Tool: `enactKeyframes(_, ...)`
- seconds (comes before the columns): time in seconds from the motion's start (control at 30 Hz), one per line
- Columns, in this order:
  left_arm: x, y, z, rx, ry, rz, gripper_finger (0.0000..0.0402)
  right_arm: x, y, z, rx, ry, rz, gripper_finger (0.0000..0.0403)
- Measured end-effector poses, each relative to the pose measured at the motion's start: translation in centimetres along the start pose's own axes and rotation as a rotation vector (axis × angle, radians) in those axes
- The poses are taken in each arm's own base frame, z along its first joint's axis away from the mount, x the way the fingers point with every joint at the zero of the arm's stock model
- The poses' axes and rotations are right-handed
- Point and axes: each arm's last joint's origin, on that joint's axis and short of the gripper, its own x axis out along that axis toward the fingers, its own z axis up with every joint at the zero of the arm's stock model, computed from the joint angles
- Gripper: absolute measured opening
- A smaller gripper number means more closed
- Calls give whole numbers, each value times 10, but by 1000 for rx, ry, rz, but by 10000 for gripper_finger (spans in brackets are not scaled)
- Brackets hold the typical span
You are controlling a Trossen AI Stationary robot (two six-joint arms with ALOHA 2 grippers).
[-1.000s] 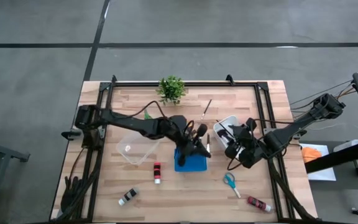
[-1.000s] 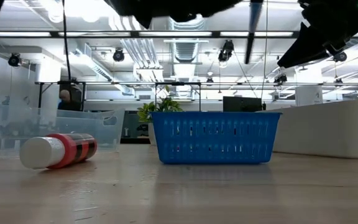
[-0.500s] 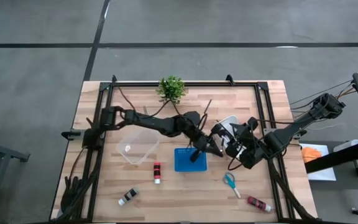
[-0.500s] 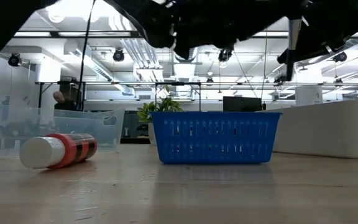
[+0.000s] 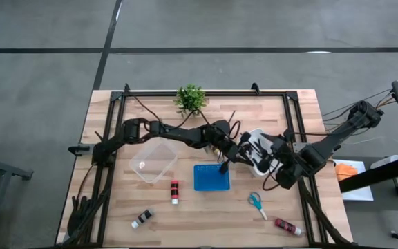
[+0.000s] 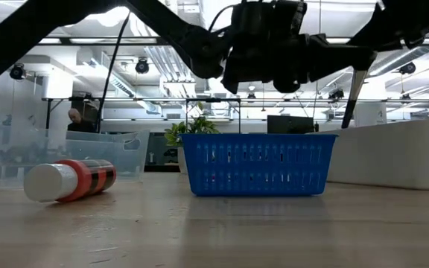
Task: Pick & Place Paint Supplies
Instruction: Put the blush brush in the white bin, then put the eyeshadow brush in the white bin
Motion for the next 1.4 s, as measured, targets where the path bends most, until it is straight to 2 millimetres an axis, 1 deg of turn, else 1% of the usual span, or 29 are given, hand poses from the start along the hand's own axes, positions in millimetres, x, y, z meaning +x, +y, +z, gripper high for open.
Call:
enactKeyframes(0.17,-5,4,-7,-23,47,27,2,-6,-2,1,3,-42,5,199)
enactKeyframes(0.33,-7,7,-10,-22,95,99,2,-6,0,0,-10,-52,1,199)
enactKeyframes(0.6,-6,4,-25,-43,141,128,2,-5,3,-2,-22,-49,-3,199)
enactKeyframes(0.83,-6,3,-29,-68,171,145,4,-5,4,-3,-20,-50,-3,199)
enactKeyframes(0.97,-7,4,-30,-82,186,167,27,-5,4,-3,-20,-50,-3,199)
enactKeyframes(1.23,-7,5,-30,-103,188,184,108,-5,3,-4,-18,-50,-4,199)
enactKeyframes(1.4,-7,5,-30,-101,197,200,129,-4,3,-5,-21,-49,-4,199)
